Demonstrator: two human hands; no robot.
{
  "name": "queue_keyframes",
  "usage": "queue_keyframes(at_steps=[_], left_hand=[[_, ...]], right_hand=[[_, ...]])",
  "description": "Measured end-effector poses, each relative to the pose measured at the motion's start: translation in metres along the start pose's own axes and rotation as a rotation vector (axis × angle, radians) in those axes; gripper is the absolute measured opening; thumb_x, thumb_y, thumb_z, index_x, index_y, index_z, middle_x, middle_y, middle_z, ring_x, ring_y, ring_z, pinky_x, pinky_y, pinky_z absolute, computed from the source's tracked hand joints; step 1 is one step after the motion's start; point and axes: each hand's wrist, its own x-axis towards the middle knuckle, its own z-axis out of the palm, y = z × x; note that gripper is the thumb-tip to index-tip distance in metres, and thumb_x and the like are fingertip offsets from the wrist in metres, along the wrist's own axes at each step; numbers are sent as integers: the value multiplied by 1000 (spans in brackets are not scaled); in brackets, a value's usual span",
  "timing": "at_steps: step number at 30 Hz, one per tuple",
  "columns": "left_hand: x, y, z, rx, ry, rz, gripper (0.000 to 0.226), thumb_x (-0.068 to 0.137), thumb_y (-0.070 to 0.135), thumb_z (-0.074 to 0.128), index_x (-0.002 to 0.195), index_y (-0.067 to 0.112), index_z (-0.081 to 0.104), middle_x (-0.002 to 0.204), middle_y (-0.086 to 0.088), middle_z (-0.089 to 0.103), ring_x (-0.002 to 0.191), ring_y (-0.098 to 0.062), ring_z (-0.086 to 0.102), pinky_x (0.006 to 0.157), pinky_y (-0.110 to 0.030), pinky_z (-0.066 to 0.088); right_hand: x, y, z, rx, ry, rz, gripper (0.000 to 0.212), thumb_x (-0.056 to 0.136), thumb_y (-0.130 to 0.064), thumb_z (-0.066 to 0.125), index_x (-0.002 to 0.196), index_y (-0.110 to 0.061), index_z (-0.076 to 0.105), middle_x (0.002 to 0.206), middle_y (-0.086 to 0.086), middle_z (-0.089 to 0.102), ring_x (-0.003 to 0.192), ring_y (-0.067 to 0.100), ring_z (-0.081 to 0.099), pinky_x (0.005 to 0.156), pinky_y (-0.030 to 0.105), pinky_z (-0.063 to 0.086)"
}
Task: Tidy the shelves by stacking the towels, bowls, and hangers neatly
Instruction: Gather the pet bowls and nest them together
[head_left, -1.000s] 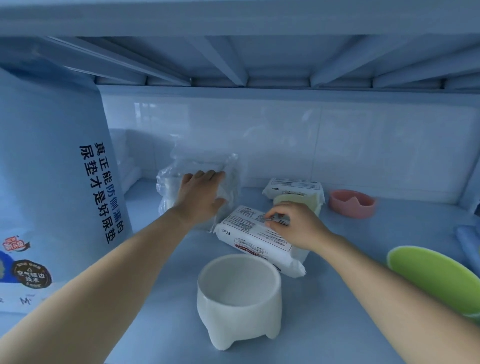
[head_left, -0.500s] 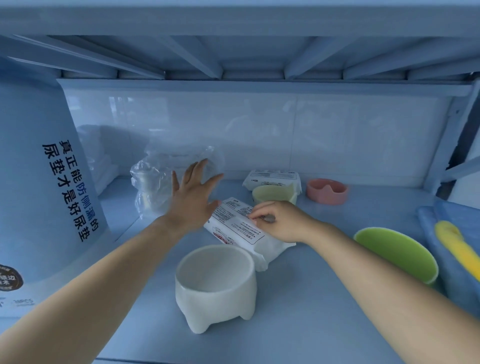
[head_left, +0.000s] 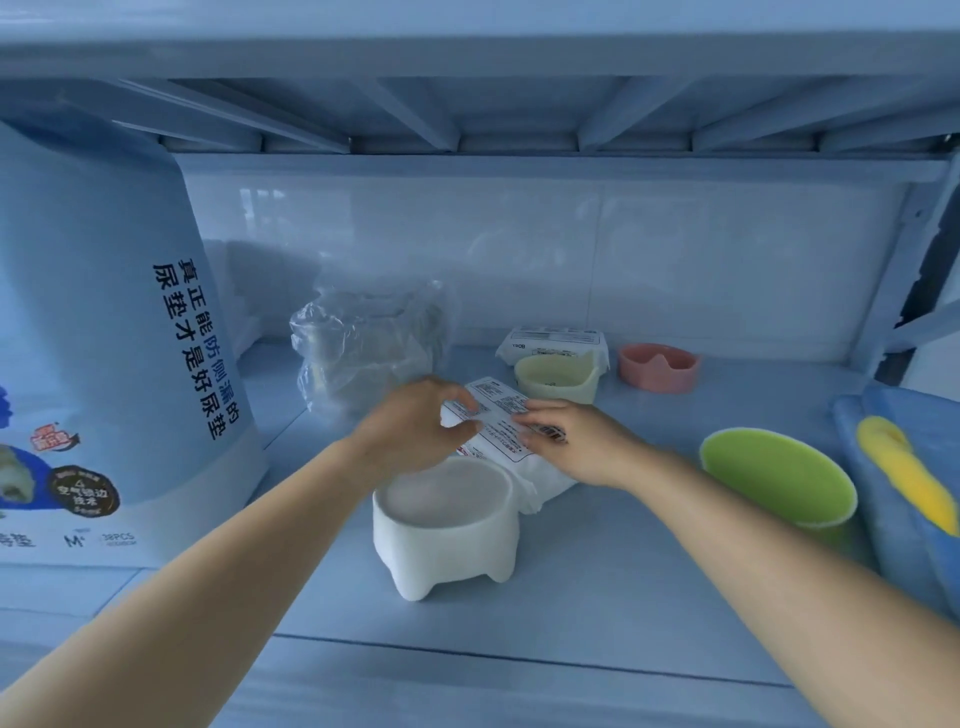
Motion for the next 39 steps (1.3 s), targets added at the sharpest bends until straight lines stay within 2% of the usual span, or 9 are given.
queue_keyframes(at_steps=[6,11,15,18,20,24,30,33,39], left_hand=[[-36,14,4,-64,-137,-3,44,73,61,59,108,36,60,114,17,54,112,-8,51,87,-21,38],[-59,11,-4,-62,-213,27,54,71,66,59,115,35,56,125,13,51,113,-8,47,91,-23,38],[-77,2,-17,-54,-244,45,45,77,64,54,111,36,60,118,13,50,111,-9,48,94,-26,40],[-95,-6,-24,-120,-205,131,25,86,50,53,102,35,64,106,11,57,99,-12,56,88,-30,46],[-108,-11,-26,-137,-168,194,27,86,49,54,106,33,63,107,11,60,97,-9,57,86,-30,47],[-124,-21,-23,-15,-112,274,48,75,54,65,119,38,57,122,22,55,114,-1,49,90,-27,45],[-136,-33,-21,35,-89,319,59,73,38,70,127,39,47,131,22,46,115,-4,46,77,-20,43],[-140,-34,-23,123,-28,312,56,69,34,67,122,40,49,125,23,51,108,-7,51,68,-21,41],[-147,-37,-32,80,62,241,51,70,37,67,119,41,54,121,23,58,100,-12,59,71,-26,48]], right_hand=[[-26,-16,13,12,130,90,33,90,-33,58,121,-23,61,141,-4,46,123,11,48,102,22,36],[-52,-40,20,-56,353,12,17,88,-18,61,101,-15,72,116,-1,65,105,19,60,88,34,48],[-78,-61,28,-128,373,-96,16,85,-14,63,98,-15,73,112,-2,67,106,17,61,89,29,47],[-94,-74,34,-124,332,-136,18,84,-15,63,98,-18,72,110,-5,68,104,14,61,89,29,48],[-103,-81,39,-99,306,-135,22,81,-15,64,102,-18,70,111,-7,67,104,9,60,90,22,45],[-115,-86,46,-76,246,-96,43,72,-19,71,115,-20,62,122,-13,56,110,2,51,91,11,38],[-121,-91,57,-60,251,-64,55,71,-16,74,123,-24,56,130,-16,50,117,1,47,88,12,37],[-121,-96,63,-39,263,-71,57,71,-14,75,124,-24,55,131,-15,50,117,3,48,92,20,43],[-121,-102,67,-10,306,-73,66,73,-17,76,132,-24,47,135,-15,46,121,4,46,96,30,46]])
